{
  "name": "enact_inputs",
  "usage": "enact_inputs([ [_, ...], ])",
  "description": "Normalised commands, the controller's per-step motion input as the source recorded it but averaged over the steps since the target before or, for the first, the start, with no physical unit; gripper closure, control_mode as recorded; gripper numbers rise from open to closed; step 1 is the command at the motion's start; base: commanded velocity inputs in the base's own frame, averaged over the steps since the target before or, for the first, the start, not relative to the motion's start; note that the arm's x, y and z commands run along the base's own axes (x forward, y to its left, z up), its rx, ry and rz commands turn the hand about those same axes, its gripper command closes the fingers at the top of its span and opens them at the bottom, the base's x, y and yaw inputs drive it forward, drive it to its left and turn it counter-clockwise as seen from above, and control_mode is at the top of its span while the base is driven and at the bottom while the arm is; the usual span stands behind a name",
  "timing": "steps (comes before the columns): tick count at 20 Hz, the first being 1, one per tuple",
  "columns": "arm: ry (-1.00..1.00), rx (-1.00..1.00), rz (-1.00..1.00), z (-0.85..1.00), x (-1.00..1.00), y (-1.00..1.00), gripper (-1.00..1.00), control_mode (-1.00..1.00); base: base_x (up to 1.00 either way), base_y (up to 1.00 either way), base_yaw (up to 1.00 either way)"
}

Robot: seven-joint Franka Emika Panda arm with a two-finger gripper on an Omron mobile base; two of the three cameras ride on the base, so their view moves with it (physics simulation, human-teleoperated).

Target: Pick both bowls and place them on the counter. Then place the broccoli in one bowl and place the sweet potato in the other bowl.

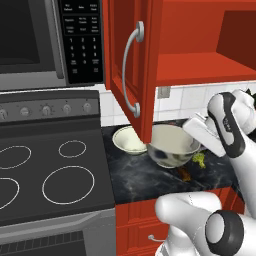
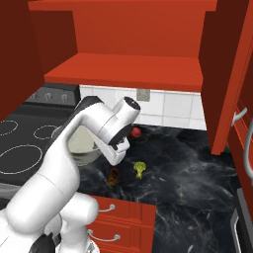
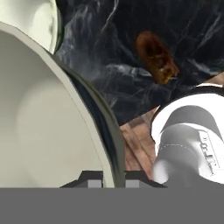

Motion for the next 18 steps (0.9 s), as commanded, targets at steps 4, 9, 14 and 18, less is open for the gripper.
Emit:
enact_inputs([
  [4,0.00,0.12,0.08,-0.59,0.31,0.20,1.00,-1.00,0.00,0.00,0.00],
  [9,0.00,0.11,0.07,-0.60,0.21,0.23,1.00,-1.00,0.00,0.00,0.00],
  [14,0.03,0.01,0.02,-0.32,0.42,0.17,1.00,-1.00,0.00,0.00,0.00],
  [18,0.00,0.00,0.01,-0.32,0.39,0.20,1.00,-1.00,0.00,0.00,0.00],
])
